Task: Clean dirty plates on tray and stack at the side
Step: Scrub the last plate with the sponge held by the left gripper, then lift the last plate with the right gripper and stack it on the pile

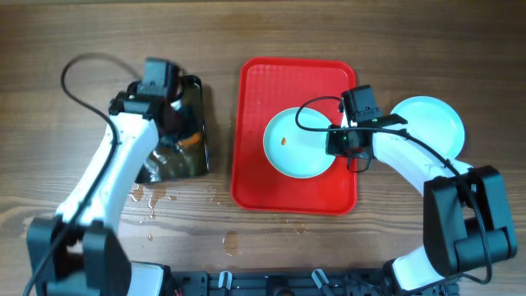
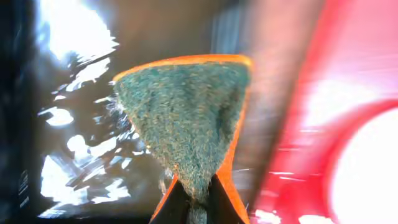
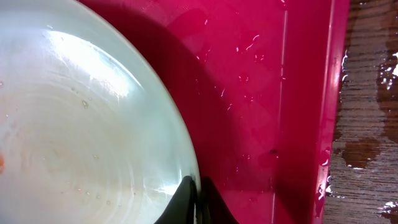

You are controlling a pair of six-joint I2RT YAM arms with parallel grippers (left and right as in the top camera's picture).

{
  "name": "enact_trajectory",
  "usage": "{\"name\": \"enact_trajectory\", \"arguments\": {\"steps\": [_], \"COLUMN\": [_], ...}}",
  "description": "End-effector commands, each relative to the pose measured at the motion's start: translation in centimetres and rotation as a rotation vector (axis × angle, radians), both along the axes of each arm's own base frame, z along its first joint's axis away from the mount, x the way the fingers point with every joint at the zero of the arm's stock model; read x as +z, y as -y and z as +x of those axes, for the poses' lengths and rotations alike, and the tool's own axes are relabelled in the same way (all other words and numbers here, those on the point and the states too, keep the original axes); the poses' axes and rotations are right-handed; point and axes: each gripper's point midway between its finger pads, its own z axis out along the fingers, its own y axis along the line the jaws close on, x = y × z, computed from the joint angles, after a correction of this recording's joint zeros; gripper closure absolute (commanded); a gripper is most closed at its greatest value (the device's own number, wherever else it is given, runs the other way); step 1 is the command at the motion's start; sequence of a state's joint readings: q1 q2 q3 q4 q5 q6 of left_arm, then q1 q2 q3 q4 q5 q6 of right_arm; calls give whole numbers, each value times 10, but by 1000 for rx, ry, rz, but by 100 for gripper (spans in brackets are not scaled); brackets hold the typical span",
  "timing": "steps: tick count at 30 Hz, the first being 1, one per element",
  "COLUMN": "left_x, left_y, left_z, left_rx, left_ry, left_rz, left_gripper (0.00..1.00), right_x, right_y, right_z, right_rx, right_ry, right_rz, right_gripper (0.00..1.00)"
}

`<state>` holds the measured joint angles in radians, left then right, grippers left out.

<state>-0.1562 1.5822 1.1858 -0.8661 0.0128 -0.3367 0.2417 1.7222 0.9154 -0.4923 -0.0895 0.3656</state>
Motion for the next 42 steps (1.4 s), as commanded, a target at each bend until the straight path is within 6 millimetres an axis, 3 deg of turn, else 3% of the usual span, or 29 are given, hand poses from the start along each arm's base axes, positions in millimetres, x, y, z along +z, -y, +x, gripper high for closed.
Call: {"name": "enact_trajectory", "arguments": {"steps": [1,3,8,10,13,16,18,20,22,25,27,30,33,34,36,38,40,41,42], "left_x": [46,39,-13,-42,-82,-111,-118,-112,-88,-39,-24,24,48,53,46,17,-20,-27,-27], "left_y": [95,134,240,257,257,240,210,170,143,130,133,124,87,61,6,-28,-33,-31,-35], "left_z": [4,1,-12,-17,-22,-22,-18,-6,14,44,48,46,35,30,18,6,0,0,0], "left_rx": [-214,-257,-345,-364,-324,-292,-295,-278,-273,-255,-248,-188,-104,-48,77,167,125,90,107], "left_ry": [148,148,57,14,-67,-104,-85,-56,15,108,114,133,95,50,-67,-163,-224,-228,-231], "left_rz": [-163,-197,-387,-381,-351,-256,-103,78,230,381,377,331,306,295,294,255,68,-13,-61], "left_gripper": [96,96,96,96,96,96,96,96,96,96,96,96,96,96,96,96,96,96,86], "right_x": [-13,-13,-13,-13,-13,-13,-14,-14,-14,-14,-14,-14,-14,-14,-12,2,42,64,87], "right_y": [3,4,4,4,4,4,4,5,5,5,6,6,6,5,4,9,5,12,21], "right_z": [-14,-14,-14,-14,-15,-15,-18,-20,-21,-21,-22,-22,-20,-18,-13,-7,6,13,17], "right_rx": [0,1,0,0,1,-2,-3,-4,-26,-40,-40,-35,7,35,77,86,92,79,67], "right_ry": [-57,-57,-57,-57,-60,-63,-73,-83,-88,-94,-96,-95,-81,-68,-41,-17,66,129,205], "right_rz": [-20,-21,-20,-20,-20,-20,-23,-25,-22,-20,-21,-22,-32,-36,-41,-74,-68,-119,-197], "right_gripper": [95,96,96,96,95,96,96,96,96,96,96,96,95,96,96,96,96,96,96]}}
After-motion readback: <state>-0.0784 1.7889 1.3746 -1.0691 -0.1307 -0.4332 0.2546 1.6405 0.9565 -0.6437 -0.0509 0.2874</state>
